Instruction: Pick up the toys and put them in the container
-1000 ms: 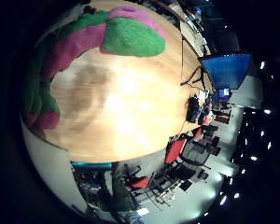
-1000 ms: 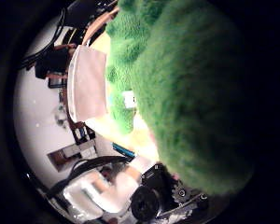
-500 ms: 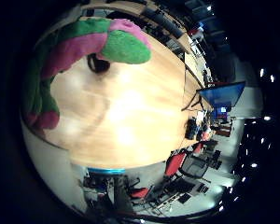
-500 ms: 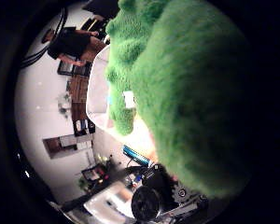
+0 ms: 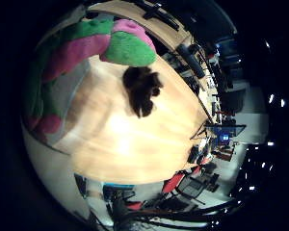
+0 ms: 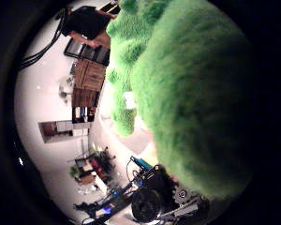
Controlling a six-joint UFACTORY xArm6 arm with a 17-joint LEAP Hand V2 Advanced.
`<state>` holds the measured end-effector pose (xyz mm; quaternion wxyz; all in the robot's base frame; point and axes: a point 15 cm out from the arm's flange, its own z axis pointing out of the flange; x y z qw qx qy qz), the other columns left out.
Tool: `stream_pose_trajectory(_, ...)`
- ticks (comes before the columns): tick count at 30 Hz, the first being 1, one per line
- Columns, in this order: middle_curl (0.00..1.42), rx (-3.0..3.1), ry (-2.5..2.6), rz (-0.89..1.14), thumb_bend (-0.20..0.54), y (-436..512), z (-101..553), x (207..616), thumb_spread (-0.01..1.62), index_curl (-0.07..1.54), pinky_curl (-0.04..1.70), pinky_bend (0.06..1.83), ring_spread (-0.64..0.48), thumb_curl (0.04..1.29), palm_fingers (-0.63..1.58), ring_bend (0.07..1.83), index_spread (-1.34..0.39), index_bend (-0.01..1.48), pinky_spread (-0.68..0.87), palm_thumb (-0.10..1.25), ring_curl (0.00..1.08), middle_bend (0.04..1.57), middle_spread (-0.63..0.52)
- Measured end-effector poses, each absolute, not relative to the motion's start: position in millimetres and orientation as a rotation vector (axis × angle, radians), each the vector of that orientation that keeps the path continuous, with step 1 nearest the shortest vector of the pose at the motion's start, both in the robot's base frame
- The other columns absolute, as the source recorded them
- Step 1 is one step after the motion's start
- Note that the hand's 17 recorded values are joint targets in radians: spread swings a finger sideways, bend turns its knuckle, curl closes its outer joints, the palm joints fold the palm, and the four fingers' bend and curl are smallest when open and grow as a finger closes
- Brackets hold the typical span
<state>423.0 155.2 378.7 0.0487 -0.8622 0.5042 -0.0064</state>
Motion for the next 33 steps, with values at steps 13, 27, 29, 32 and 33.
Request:
stream_pose_trajectory(13,0.53,-2.742,1.37,0.02,-0.022,241.3,366.5,407.2,0.92,0.7,0.42,1.02,-0.33,0.34,1.23,1.17,-0.6,0.44,-0.6,0.93,0.47,0.99,-0.39)
stream_pose_trajectory(27,0.52,-2.797,1.31,0.049,-0.022,264.5,360.4,394.4,0.92,0.71,0.43,1.01,-0.34,0.35,1.23,1.15,-0.61,0.44,-0.6,0.94,0.46,0.99,-0.39)
stream_pose_trajectory(29,0.52,-2.802,1.298,0.049,-0.022,268.2,360.6,392.1,0.92,0.71,0.43,1.01,-0.34,0.35,1.23,1.15,-0.61,0.44,-0.6,0.94,0.46,0.99,-0.39)
stream_pose_trajectory(32,0.52,-2.81,1.288,0.052,-0.021,271.4,359.9,389.0,0.92,0.71,0.43,1.01,-0.34,0.35,1.23,1.15,-0.61,0.44,-0.6,0.94,0.46,0.99,-0.39)
stream_pose_trajectory(33,0.52,-2.809,1.287,0.051,-0.022,271.5,360.5,389.3,0.92,0.71,0.43,1.0,-0.34,0.35,1.23,1.15,-0.61,0.43,-0.6,0.94,0.46,0.99,-0.39)
